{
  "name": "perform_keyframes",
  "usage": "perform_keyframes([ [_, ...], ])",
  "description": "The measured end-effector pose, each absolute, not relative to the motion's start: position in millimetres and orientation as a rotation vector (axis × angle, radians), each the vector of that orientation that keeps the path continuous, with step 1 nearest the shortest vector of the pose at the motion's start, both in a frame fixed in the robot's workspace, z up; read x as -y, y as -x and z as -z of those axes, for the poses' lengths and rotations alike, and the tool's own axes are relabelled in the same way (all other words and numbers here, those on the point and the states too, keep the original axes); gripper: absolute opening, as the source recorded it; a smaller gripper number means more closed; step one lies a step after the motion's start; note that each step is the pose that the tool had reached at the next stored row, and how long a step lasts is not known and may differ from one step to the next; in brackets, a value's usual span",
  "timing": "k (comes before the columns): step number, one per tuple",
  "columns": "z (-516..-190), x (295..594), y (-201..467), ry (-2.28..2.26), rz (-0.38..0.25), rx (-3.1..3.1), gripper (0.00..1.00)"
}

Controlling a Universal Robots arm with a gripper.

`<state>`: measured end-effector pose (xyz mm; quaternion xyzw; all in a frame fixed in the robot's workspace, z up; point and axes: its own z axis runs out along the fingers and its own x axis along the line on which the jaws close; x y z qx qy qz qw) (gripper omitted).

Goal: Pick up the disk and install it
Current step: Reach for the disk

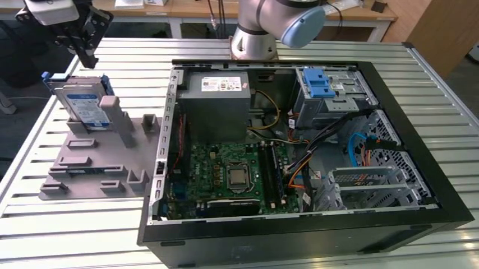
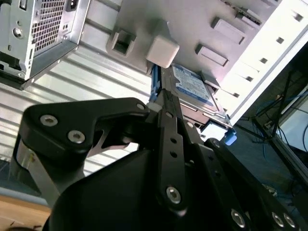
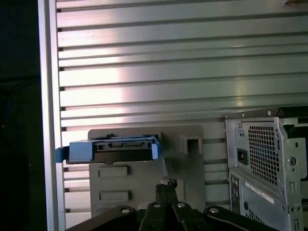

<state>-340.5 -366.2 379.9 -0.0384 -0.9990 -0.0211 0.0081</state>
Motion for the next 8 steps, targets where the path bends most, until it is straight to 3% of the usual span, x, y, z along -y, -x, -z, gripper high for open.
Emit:
perform_keyframes([
  [8,-376.0,362.4,357.6,0.12,0.066,3.12,0.11],
])
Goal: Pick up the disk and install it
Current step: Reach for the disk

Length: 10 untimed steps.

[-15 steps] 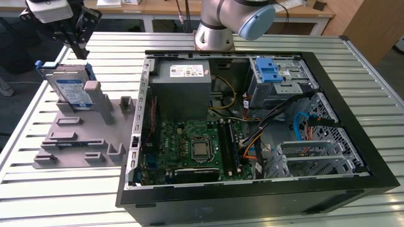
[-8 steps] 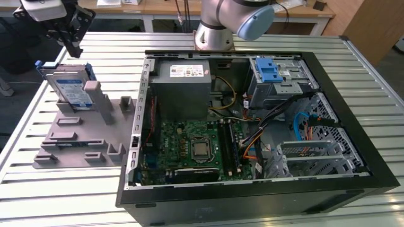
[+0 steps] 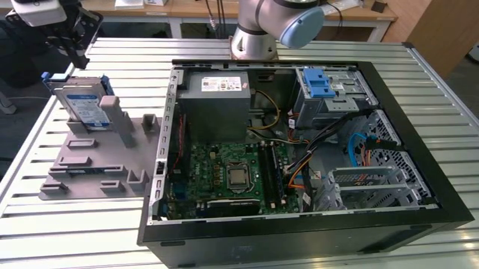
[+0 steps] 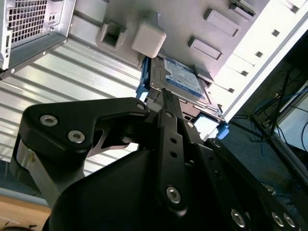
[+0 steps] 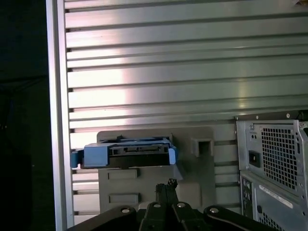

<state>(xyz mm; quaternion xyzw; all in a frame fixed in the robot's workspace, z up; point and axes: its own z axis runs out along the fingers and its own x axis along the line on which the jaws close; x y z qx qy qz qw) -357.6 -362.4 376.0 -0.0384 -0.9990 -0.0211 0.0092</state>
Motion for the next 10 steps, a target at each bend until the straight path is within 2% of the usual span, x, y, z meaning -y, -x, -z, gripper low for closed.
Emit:
perform_keyframes([
  [10,-372.1,359.1,378.3,0.12,0.066,3.119,0.11],
])
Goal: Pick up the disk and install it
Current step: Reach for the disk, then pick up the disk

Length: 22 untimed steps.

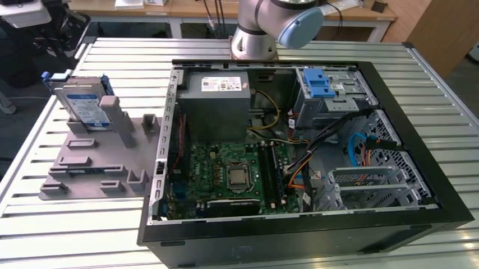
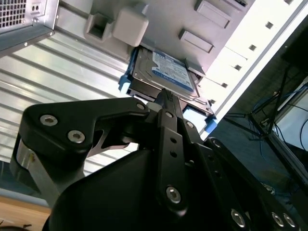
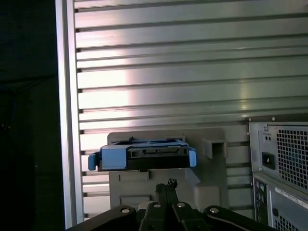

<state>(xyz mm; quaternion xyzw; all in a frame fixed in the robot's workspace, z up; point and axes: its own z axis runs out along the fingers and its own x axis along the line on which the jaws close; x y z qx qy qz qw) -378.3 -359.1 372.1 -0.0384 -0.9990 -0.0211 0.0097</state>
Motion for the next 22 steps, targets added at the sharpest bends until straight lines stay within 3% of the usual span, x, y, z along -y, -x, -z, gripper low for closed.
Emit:
perform_keyframes([
  [22,-368.3,353.0,419.6,0.12,0.066,3.119,0.11],
])
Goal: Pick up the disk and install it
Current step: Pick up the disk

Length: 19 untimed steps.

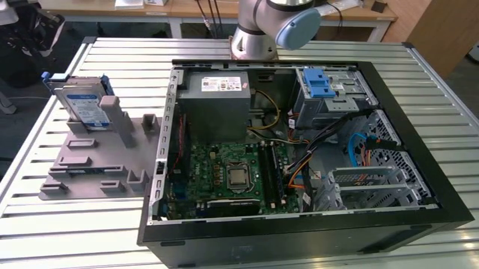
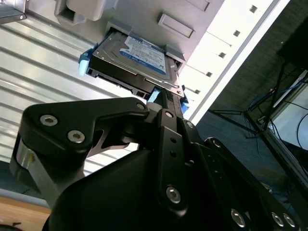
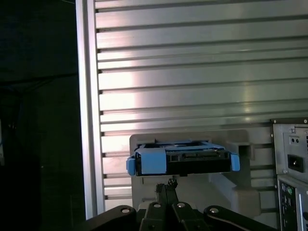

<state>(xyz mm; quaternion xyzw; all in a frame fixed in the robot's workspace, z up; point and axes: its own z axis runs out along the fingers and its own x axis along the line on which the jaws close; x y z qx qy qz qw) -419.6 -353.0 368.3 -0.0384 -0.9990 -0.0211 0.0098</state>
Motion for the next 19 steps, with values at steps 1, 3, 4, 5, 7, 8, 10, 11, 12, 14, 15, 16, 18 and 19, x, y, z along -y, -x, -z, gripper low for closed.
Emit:
perform_keyframes([
  [1,-368.1,352.6,420.7,0.12,0.066,3.119,0.11],
  [3,-367.9,352.1,422.4,0.12,0.066,3.119,0.11],
  [4,-367.7,352.0,422.9,0.12,0.066,3.119,0.11],
  [5,-367.5,351.9,423.1,0.12,0.066,3.119,0.11],
  [7,-367.1,351.9,423.1,0.083,0.065,3.12,0.11],
  [8,-366.7,351.9,423.1,0.055,0.065,3.12,0.11],
  [10,-366.2,351.8,423.2,-0.001,0.065,3.12,0.11],
  [11,-365.9,351.8,423.2,-0.029,0.064,3.119,0.11],
  [12,-365.7,351.8,423.2,-0.06,0.064,3.118,0.11],
  [14,-365.3,351.9,423.2,-0.116,0.063,3.116,0.11],
  [15,-365.2,351.9,423.2,-0.144,0.063,3.114,0.11],
  [16,-365.1,351.9,423.2,-0.172,0.063,3.113,0.11],
  [18,-365.0,351.9,423.2,-0.223,0.062,3.109,0.11],
  [19,-365.0,351.9,423.2,-0.247,0.062,3.107,0.11],
])
